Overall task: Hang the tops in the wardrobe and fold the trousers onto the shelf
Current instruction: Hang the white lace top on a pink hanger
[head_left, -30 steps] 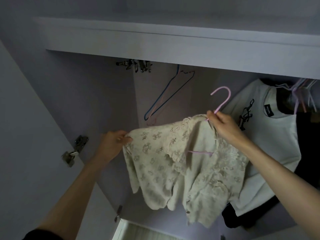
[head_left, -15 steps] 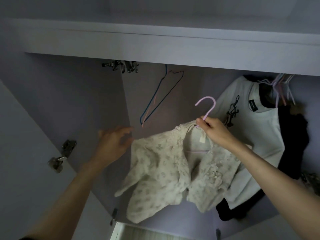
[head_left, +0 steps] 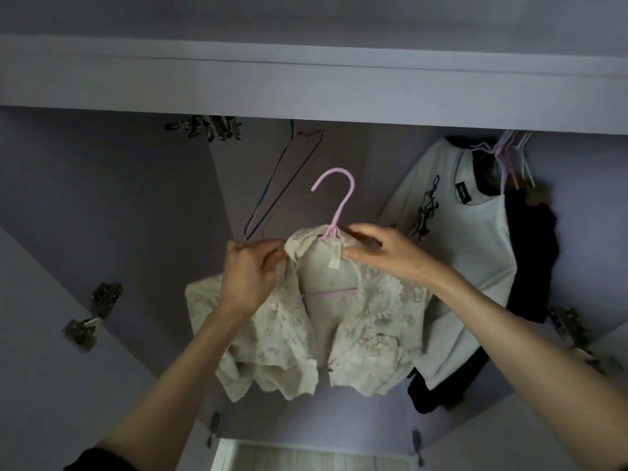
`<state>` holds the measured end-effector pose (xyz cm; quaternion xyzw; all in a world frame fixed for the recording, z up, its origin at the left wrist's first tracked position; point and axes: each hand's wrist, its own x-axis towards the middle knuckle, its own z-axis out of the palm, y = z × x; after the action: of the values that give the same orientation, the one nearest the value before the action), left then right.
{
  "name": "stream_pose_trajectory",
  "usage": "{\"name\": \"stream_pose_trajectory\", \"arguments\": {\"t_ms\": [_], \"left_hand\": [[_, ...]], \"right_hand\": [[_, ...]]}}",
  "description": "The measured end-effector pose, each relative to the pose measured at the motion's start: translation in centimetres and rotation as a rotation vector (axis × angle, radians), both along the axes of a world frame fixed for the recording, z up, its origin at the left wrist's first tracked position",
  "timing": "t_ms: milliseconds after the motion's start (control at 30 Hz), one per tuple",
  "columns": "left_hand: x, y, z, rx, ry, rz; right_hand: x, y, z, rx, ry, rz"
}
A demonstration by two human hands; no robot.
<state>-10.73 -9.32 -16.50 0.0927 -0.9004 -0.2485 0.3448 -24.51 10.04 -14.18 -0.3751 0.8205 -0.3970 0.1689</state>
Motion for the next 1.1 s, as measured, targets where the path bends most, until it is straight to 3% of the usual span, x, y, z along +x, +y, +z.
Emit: {"name": "stream_pose_trajectory", "arguments": {"t_ms": [100, 333, 633, 733, 833, 933, 1000, 1100], "left_hand": [[0.6, -0.7, 0.0, 0.051, 0.007, 0.031], [0.5, -0.3, -0.6, 0.149, -0.064, -0.09], [0.4, 1.0, -0.2, 0.383, -0.112, -0.221], [-0.7, 1.7, 0.2, 0.314, -0.154, -0.141], [-1.9, 1.1, 1.0, 0.381, -0.212, -0.118], [-2.6, 0.7, 1.4, 0.277, -0.34, -0.063], [-2.6, 1.2, 1.1, 0.149, -0.283, 0.007], [-2.4, 3.0, 0.2, -0.05, -0.29, -0.067]], "right_hand": [[-0.6, 1.8, -1.5, 0.099, -0.002, -0.074], [1.9, -1.2, 2.0, -0.156, 0.005, 0.04], [3.3, -1.1, 1.6, -0.203, 0.102, -0.044], [3.7, -0.9, 1.5, -0.208, 0.15, -0.046], [3.6, -0.5, 1.3, -0.229, 0.193, -0.06], [3.2, 0.4, 1.1, -0.244, 0.222, -0.092], [2.8, 1.0, 1.0, -0.261, 0.202, -0.125], [2.4, 1.6, 1.0, -0.287, 0.16, -0.145]]}}
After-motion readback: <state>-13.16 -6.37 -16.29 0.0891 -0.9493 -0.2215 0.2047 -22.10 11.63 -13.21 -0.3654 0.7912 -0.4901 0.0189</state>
